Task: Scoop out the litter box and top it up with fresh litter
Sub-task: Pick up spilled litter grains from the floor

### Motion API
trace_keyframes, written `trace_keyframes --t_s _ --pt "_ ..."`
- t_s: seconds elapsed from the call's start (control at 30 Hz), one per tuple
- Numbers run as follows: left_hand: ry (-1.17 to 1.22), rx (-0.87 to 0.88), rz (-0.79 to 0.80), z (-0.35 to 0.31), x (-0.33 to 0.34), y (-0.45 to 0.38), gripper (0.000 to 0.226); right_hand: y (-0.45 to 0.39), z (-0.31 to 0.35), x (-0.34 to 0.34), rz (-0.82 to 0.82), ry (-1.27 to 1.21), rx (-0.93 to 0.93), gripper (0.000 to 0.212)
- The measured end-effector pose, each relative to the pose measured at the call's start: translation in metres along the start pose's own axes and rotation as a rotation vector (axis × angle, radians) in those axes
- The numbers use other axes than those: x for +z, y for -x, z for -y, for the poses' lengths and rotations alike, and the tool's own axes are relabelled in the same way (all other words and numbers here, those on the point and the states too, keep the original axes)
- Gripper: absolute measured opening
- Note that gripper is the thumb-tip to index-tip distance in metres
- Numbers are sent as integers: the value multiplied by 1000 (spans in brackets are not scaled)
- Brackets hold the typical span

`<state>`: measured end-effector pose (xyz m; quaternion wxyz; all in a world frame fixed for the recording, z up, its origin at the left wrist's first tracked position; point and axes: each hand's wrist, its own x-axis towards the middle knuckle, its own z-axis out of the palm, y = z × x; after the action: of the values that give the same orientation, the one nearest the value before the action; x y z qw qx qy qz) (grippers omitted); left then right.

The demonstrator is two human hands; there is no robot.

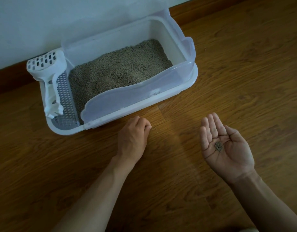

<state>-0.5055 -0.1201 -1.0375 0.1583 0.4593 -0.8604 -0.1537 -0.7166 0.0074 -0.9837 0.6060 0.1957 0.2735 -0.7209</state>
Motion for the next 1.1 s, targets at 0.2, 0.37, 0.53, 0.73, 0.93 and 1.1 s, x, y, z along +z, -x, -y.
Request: trace_keyframes --t_s 0.2,0.37,0.53,0.73,0.93,1.1 --pt "308 38 -226 -56 -24 13 18 -2 -4 7 -21 25 -6 50" --pt "416 273 -229 -130 -30 24 23 -7 -13 0 -23 10 192 49" --pt "418 345 -293 -138 -20 22 18 -3 -14 -1 -5 7 281 47" --pt "369 387 -269 -138 -17 24 20 5 -16 -1 3 130 234 46" --pt "477 189 -324 -106 -26 25 14 -7 0 -8 35 142 153 55" --pt "177 -207 -120 -37 -13 10 17 -6 4 -8 25 -14 71 44"
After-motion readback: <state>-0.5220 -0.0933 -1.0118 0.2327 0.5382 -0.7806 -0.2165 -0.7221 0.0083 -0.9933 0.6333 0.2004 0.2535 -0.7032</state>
